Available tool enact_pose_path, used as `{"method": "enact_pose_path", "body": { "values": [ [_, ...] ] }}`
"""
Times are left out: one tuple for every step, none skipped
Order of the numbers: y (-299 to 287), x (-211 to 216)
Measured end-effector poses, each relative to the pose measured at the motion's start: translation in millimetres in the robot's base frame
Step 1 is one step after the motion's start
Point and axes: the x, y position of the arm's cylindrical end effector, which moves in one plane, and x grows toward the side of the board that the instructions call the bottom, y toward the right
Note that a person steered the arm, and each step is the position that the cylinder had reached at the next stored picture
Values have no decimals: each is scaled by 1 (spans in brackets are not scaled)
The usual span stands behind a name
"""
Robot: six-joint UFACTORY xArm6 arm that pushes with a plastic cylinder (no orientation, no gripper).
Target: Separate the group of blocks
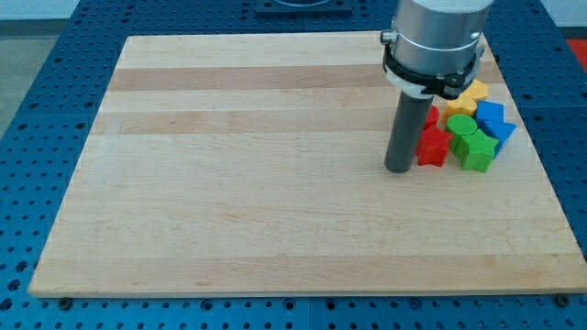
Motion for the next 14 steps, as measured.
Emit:
{"method": "enact_pose_path", "body": {
  "values": [
    [-1,2],
    [-8,61],
    [50,73],
    [157,55],
    [215,19],
    [199,-21],
    [143,-37],
    [62,-37],
    [39,-38],
    [29,-49],
    [-36,-62],
    [-39,-65],
    [23,-77],
    [61,-91]
  ]
}}
